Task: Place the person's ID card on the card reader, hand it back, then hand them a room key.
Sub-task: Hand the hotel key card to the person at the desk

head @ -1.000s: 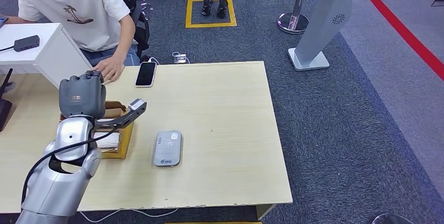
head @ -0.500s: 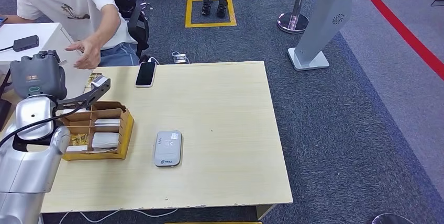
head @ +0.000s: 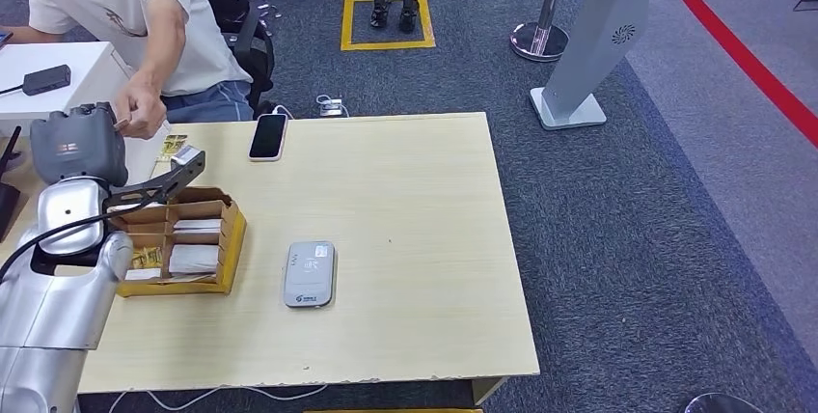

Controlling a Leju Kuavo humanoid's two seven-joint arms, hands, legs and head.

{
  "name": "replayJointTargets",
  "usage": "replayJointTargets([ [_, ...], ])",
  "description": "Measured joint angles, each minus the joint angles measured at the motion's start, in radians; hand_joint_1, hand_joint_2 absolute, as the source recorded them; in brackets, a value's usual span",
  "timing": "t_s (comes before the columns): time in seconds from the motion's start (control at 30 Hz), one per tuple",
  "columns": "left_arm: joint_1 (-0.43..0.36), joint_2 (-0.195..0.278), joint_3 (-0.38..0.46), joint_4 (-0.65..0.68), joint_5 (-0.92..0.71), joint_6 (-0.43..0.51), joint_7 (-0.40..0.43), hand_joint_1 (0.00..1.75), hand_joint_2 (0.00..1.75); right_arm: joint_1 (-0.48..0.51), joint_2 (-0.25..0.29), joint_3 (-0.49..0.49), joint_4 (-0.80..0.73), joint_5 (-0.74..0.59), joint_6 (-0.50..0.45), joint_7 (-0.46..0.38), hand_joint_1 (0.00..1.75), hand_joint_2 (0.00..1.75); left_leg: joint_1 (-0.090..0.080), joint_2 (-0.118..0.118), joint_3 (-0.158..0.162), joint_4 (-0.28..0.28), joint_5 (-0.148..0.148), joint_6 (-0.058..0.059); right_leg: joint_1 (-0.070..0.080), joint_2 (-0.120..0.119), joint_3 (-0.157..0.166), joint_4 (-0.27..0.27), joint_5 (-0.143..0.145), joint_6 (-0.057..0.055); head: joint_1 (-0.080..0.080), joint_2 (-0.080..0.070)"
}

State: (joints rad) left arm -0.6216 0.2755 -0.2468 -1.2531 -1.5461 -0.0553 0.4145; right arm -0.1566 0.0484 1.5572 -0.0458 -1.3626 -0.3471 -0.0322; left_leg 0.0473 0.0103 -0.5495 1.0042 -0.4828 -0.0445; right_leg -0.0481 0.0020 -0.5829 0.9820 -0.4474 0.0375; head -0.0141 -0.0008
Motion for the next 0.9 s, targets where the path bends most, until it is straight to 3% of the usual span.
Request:
replayJointTargets([
  [0.17, -0.007, -0.008, 0.000, 0.008, 0.000, -0.001, -0.007, 1.75, 1.75, 0.000, 0.000, 0.000, 0.000, 0.000, 0.000, 0.001, 0.00, 0.00, 0.000, 0.000, 0.000, 0.000, 0.000, 0.000, 0.000, 0.000, 0.000, 0.000, 0.000, 0.000, 0.000, 0.000],
  [0.2, -0.008, -0.011, 0.000, 0.008, 0.000, -0.001, -0.009, 1.58, 1.75, 0.000, 0.000, 0.000, 0.000, 0.000, 0.000, 0.001, 0.00, 0.00, 0.000, 0.000, 0.000, 0.000, -0.001, 0.000, 0.000, 0.000, -0.001, 0.000, 0.000, 0.000, 0.000, 0.000],
  [0.23, -0.010, -0.013, 0.000, 0.008, 0.000, -0.003, -0.010, 1.15, 1.75, 0.000, 0.000, 0.000, 0.000, -0.001, 0.000, 0.001, 0.00, 0.00, 0.000, 0.000, 0.000, 0.000, -0.001, 0.000, 0.000, 0.000, -0.001, 0.000, 0.000, 0.000, 0.000, 0.000],
  [0.3, -0.011, -0.018, 0.000, 0.008, 0.000, -0.007, -0.010, 0.27, 0.87, 0.000, 0.000, 0.000, 0.000, -0.003, 0.000, 0.001, 0.00, 0.00, 0.000, 0.001, 0.000, 0.000, -0.001, 0.000, 0.000, 0.001, -0.001, 0.000, 0.000, 0.000, 0.000, 0.000],
  [0.33, -0.011, -0.021, 0.000, 0.008, 0.000, -0.008, -0.010, 0.00, 0.44, 0.000, 0.000, 0.000, 0.000, -0.004, 0.000, 0.001, 0.00, 0.00, 0.000, 0.001, 0.000, 0.000, -0.001, 0.000, 0.000, 0.001, -0.001, 0.000, 0.000, 0.000, 0.000, 0.000],
  [0.37, -0.012, -0.024, 0.000, 0.008, 0.000, -0.007, -0.009, 0.00, 0.00, 0.000, 0.000, 0.000, 0.000, -0.005, 0.000, 0.002, 0.00, 0.00, 0.000, 0.001, 0.000, 0.000, -0.001, 0.000, 0.000, 0.001, -0.001, 0.000, 0.000, 0.000, 0.000, 0.000],
  [0.83, -0.011, -0.051, -0.001, -0.024, 0.000, -0.001, -0.014, 0.00, 0.00, 0.000, 0.000, 0.000, 0.000, -0.005, 0.000, 0.007, 0.00, 0.00, 0.000, 0.001, 0.000, 0.000, -0.001, 0.000, 0.000, 0.001, -0.001, 0.000, 0.000, 0.000, 0.000, 0.000],
  [0.9, -0.010, -0.054, -0.001, -0.033, 0.000, 0.001, -0.023, 0.00, 0.87, 0.000, 0.000, 0.000, 0.000, -0.004, 0.000, 0.007, 0.00, 0.00, 0.000, 0.001, 0.000, 0.000, -0.001, 0.000, 0.000, 0.000, -0.001, 0.000, 0.000, 0.000, 0.000, 0.000],
])
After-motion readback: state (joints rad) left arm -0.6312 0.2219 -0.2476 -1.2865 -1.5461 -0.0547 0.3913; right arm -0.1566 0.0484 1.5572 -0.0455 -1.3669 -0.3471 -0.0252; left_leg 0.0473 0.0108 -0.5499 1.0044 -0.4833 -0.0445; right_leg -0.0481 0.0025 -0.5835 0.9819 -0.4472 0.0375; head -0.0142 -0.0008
